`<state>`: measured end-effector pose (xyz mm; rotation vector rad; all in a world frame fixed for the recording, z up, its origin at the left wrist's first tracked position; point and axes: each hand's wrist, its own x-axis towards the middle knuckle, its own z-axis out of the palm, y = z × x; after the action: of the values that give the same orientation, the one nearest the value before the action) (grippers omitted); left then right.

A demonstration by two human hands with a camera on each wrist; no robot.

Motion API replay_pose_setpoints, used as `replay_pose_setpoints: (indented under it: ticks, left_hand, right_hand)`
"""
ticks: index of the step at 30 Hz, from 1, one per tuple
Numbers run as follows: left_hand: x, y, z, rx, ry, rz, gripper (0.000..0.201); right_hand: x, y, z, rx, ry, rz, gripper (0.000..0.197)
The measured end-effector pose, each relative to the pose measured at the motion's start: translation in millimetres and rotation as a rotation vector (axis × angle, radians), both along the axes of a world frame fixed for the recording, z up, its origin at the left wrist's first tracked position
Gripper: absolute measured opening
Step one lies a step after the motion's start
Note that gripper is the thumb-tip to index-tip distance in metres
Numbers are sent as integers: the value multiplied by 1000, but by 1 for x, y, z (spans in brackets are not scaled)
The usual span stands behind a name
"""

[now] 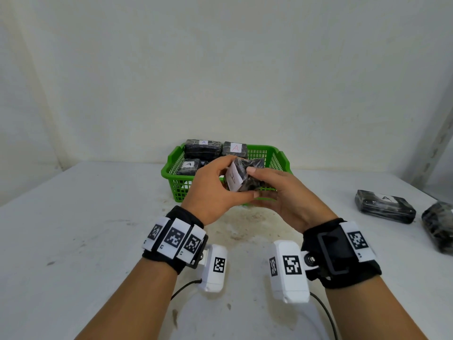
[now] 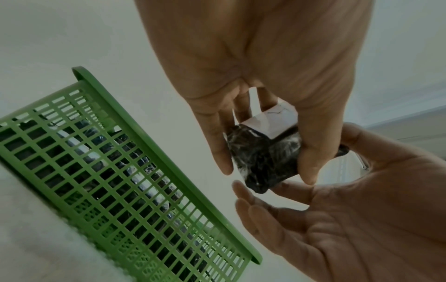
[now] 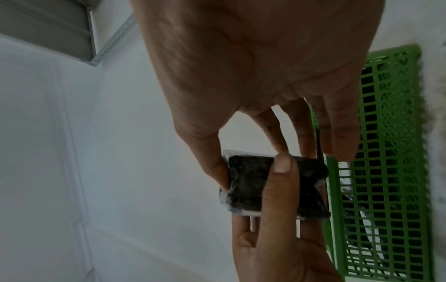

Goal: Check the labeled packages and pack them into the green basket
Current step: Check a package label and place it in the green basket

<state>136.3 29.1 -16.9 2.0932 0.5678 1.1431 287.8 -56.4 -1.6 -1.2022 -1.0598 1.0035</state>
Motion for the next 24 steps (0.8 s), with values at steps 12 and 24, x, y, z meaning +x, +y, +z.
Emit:
replay_pose_setpoints:
  ticks: [12,24]
  left_hand:
    - [2,4,3,-27,81,43,59]
    - [1,5,9,-428,-97,-211,37]
  right_hand:
    - [2,5,-1,68,66,-75,16]
    - [11,9,-2,77,57,-106,33]
